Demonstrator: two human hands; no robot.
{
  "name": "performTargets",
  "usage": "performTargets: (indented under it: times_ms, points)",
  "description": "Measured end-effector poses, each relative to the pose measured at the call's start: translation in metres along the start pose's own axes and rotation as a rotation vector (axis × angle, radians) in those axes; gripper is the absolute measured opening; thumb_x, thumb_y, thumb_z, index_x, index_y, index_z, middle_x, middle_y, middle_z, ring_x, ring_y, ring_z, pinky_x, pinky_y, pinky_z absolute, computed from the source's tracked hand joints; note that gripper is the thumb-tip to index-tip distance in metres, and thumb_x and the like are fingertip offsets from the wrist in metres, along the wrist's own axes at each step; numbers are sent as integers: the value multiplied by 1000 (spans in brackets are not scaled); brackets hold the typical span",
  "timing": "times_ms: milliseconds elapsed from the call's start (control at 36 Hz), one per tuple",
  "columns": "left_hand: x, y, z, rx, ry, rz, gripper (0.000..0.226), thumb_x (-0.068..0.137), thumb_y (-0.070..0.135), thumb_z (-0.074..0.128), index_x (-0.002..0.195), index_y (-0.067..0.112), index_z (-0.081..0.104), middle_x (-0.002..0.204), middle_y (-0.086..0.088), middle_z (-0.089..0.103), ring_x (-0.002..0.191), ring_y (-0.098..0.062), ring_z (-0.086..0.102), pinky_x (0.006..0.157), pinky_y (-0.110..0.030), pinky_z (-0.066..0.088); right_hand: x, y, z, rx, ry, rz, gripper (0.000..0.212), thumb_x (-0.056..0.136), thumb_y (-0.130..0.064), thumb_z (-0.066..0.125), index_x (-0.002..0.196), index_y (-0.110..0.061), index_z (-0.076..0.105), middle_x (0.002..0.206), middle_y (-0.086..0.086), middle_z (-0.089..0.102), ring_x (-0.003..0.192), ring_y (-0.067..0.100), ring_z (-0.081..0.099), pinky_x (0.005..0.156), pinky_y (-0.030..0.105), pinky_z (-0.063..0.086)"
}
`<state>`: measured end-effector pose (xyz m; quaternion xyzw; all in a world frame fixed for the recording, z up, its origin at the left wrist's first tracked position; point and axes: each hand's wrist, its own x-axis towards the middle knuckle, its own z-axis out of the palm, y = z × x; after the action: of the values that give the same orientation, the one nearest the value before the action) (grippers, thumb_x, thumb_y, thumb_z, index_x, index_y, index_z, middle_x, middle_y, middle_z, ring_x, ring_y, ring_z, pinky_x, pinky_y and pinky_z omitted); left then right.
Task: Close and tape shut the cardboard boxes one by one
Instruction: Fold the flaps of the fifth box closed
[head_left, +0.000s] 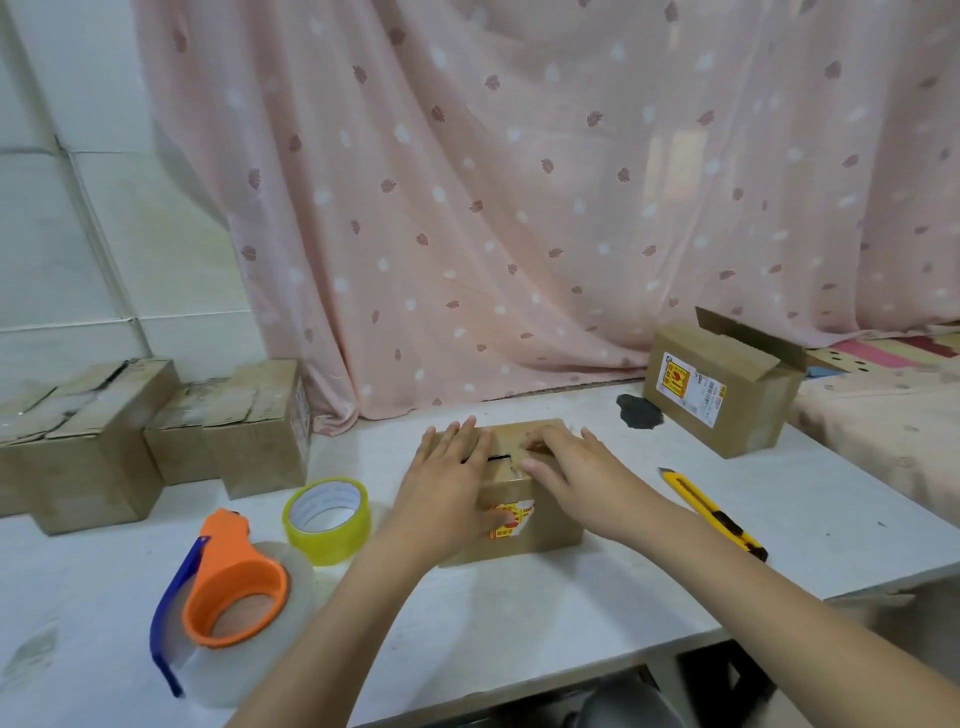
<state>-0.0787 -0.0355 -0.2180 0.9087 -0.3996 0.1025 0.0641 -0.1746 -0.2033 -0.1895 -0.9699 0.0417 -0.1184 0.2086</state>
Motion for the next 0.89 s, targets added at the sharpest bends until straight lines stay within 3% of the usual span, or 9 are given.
performTargets:
  times_ms: [56,139,250,472,583,722,889]
  points:
    - [-2,2,-4,-67,47,19,97,84,68,59,158,25,14,166,-3,2,153,-21,-2,124,-40,-7,-1,-1,-5,-65,-25,-20,39,104,-45,44,134,-21,51,135,-5,58,124,19,52,122,37,14]
    - [-6,5,-17,-223,108,9,83,82,70,61,151,32,35,156,3,21,148,-16,10,123,-38,1,0,-3,-13,-56,-61,-15,57,95,-53,58,145,-30,44,142,-7,53,125,24,44,109,38,36]
    - [-7,6,-29,-150,79,-16,60,82,68,60,133,38,54,135,9,35,135,-14,23,113,-40,16,4,-6,-23,19,-53,-1,72,83,-46,76,147,-28,47,142,-3,56,130,18,47,102,28,41]
    - [-2,7,-33,-221,11,-65,61,79,51,75,132,32,50,127,10,38,126,-13,31,103,-32,14,3,-7,-23,77,5,18,63,79,-37,82,136,-26,60,134,-7,62,121,9,53,89,16,37]
    - [2,8,-35,-239,10,-52,64,77,46,79,129,29,45,123,11,37,124,-12,32,92,-26,12,0,-5,-21,89,23,2,62,80,-35,81,138,-27,58,136,-8,60,121,8,53,94,17,39]
    - [1,5,-32,-283,-16,-32,59,81,44,76,129,29,43,124,12,38,125,-10,31,100,-27,13,-2,-3,-16,104,21,1,58,85,-37,77,139,-27,58,138,-8,59,126,9,52,98,17,39]
    - [1,4,-31,-281,1,6,54,84,43,73,127,28,44,122,14,38,123,-9,32,97,-27,14,0,-1,-14,135,14,-2,53,87,-34,75,137,-27,60,135,-10,62,122,6,52,91,13,35]
